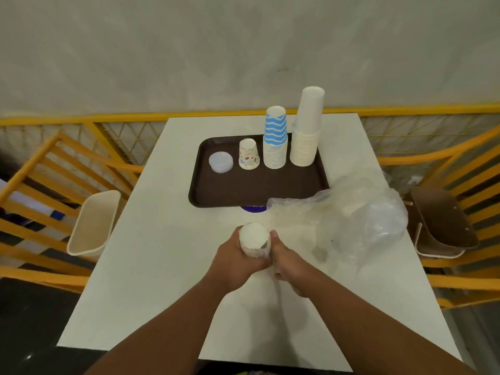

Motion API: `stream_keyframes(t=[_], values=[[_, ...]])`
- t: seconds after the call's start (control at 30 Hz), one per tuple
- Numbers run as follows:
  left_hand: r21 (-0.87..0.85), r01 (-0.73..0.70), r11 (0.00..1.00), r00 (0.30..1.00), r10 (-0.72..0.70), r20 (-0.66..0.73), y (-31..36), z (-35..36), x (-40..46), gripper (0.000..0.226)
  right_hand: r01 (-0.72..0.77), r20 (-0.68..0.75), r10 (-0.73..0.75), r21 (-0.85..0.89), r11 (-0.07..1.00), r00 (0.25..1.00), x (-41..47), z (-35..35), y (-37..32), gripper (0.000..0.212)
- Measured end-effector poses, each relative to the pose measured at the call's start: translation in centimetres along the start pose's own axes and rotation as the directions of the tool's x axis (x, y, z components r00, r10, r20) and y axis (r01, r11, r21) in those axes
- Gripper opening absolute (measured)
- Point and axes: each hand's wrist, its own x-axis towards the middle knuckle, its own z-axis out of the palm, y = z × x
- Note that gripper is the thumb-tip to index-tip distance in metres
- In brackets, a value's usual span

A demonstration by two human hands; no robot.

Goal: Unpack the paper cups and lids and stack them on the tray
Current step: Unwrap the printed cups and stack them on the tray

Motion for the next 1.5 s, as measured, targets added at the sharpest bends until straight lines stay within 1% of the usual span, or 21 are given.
stream_keyframes(t=[0.1,0.17,0.27,0.33,0.4,0.47,0.53,0.6,0.67,0.77,0.83,0.87,0.93,1.0,1.03,1.07,1.17,1.23,1.33,1.43,1.5], values=[[-0.147,0.014,0.989,1.000,-0.016,-0.012,-1.7,-1.1,0.8,0.081,0.019,-0.001,-0.019,-0.015,1.000,1.000,1.0,1.0,0.8,0.063],[-0.265,0.045,0.963,0.999,-0.041,0.024,-2.6,-2.2,1.8,0.084,0.033,-0.049,-0.030,0.057,0.998,0.998,1.4,2.1,0.8,0.059],[-0.519,0.187,0.834,0.982,-0.170,0.081,-3.7,-4.0,3.3,0.074,-0.020,-0.167,0.056,0.207,0.978,0.984,1.6,4.2,-0.1,0.051],[-0.633,0.273,0.724,0.962,-0.221,0.162,-4.4,-4.9,3.8,0.058,-0.040,-0.180,0.132,0.438,0.898,0.975,1.4,5.4,-0.2,0.034],[-0.705,0.302,0.641,0.953,-0.201,0.226,-4.9,-5.6,3.8,0.040,0.002,-0.134,0.114,0.657,0.754,0.984,1.2,6.2,-0.3,0.022],[-0.765,0.298,0.570,0.954,-0.170,0.245,-5.4,-5.9,3.5,0.032,0.016,-0.040,0.022,0.750,0.661,0.999,0.8,6.7,-0.4,0.031],[-0.804,0.276,0.527,0.961,-0.121,0.250,-5.4,-5.9,3.2,0.047,0.006,0.042,-0.060,0.765,0.644,0.997,0.6,7.4,-1.1,0.041],[-0.841,0.252,0.479,0.965,-0.062,0.254,-5.0,-5.9,3.2,0.066,0.038,0.069,-0.135,0.751,0.659,0.988,0.1,8.1,-2.2,0.041],[-0.883,0.210,0.420,0.974,-0.013,0.226,-4.3,-5.8,3.4,0.068,0.097,0.063,-0.211,0.737,0.669,0.975,-0.3,8.4,-3.5,0.042],[-0.930,0.124,0.347,0.988,0.039,0.147,-2.8,-6.6,4.2,0.063,0.174,-0.003,-0.260,0.751,0.637,0.966,-0.4,8.2,-5.0,0.039],[-0.951,0.081,0.297,0.996,0.018,0.090,-2.0,-7.6,5.0,0.057,0.229,-0.066,-0.265,0.720,0.655,0.962,-0.3,7.6,-5.9,0.013],[-0.960,0.067,0.271,0.998,-0.012,0.067,-1.6,-8.3,5.5,0.051,0.259,-0.101,-0.271,0.714,0.650,0.957,-0.4,6.9,-6.2,0.010],[-0.974,0.037,0.224,0.997,-0.077,0.020,-1.0,-9.5,6.5,0.047,0.334,-0.205,-0.278,0.738,0.587,0.939,-0.6,4.8,-6.4,0.035],[-0.984,0.004,0.179,0.995,-0.098,-0.014,0.1,-10.3,7.0,0.059,0.374,-0.293,-0.239,0.798,0.473,0.926,-0.8,1.9,-6.1,0.039],[-0.987,-0.003,0.163,0.996,-0.093,-0.018,0.8,-10.4,7.0,0.065,0.390,-0.324,-0.219,0.804,0.450,0.920,-0.8,0.5,-5.9,0.035],[-0.989,0.001,0.147,0.997,-0.081,-0.011,1.6,-10.3,6.9,0.068,0.404,-0.352,-0.197,0.783,0.473,0.915,-0.9,-0.4,-5.9,0.029],[-0.992,0.041,0.123,0.999,-0.007,0.041,4.3,-9.0,5.9,0.063,0.449,-0.348,-0.293,0.568,0.690,0.891,-1.3,-1.2,-7.3,0.010],[-0.989,0.078,0.125,0.997,0.021,0.081,5.8,-7.7,5.3,0.063,0.475,-0.288,-0.384,0.406,0.781,0.877,-1.8,-0.6,-8.7,0.013],[-0.980,0.117,0.159,0.993,0.011,0.120,7.2,-6.2,4.3,0.060,0.548,-0.286,-0.480,0.254,0.797,0.830,-1.6,-0.8,-9.9,0.019],[-0.966,0.099,0.237,0.994,0.024,0.108,7.9,-5.5,3.6,0.062,0.593,-0.349,-0.539,0.061,0.803,0.766,-1.3,-1.8,-9.5,0.013],[-0.972,0.065,0.225,0.998,0.000,0.066,7.9,-5.8,3.7,0.061,0.592,-0.386,-0.562,-0.049,0.805,0.732,-1.5,-2.4,-8.7,0.008]])
